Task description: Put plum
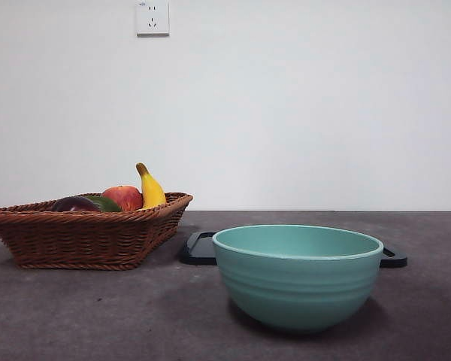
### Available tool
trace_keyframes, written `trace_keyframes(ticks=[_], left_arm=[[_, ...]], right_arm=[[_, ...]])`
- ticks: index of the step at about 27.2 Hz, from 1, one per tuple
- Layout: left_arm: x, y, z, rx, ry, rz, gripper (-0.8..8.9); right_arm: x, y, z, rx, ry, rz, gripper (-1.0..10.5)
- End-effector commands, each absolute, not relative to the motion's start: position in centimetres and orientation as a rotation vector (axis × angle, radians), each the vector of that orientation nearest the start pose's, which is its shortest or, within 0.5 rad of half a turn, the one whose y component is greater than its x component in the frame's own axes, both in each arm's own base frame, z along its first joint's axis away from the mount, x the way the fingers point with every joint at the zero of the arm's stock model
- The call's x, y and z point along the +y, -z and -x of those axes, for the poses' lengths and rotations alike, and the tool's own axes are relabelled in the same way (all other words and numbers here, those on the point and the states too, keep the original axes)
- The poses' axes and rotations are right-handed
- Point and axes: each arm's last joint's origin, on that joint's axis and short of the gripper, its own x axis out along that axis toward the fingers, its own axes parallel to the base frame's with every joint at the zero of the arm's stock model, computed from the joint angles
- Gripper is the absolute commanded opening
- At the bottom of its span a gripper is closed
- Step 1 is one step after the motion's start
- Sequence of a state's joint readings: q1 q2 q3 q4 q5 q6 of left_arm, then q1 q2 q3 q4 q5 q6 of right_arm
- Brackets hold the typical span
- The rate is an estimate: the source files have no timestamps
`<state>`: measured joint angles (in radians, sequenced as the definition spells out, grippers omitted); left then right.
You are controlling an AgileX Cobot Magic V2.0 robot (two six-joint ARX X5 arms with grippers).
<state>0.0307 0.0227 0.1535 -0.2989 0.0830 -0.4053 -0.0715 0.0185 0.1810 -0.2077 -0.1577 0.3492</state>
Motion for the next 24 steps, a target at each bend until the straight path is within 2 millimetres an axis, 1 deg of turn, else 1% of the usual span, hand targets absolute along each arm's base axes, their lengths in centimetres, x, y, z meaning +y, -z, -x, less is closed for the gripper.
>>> trace_keyframes(ticks=[1,5,6,12,18,24], left_arm=[[0.0,-20.5,-8.3,0.137,0.028,0.416,0.09],[0.0,-23.0,-7.9,0.134,0.04,0.409,0.09],[-0.1,-23.7,-7.9,0.143,0.058,0.396,0.09],[-0.4,-26.8,-8.0,0.274,0.155,0.289,0.08],[-1.0,-29.3,-9.4,0.43,0.383,0.257,0.09],[-1.7,-31.1,-11.0,0.573,0.552,0.262,0.09]], right_arm=[[-0.1,-22.0,-8.2,0.061,-0.08,-0.357,0.1],[0.0,-24.3,-7.9,0.094,-0.109,-0.33,0.1],[0.1,-25.1,-7.9,0.115,-0.128,-0.312,0.1],[0.3,-28.5,-8.4,0.265,-0.231,-0.253,0.1],[0.7,-31.1,-9.5,0.44,-0.368,-0.236,0.1],[1.4,-33.2,-10.2,0.589,-0.498,-0.207,0.1]])
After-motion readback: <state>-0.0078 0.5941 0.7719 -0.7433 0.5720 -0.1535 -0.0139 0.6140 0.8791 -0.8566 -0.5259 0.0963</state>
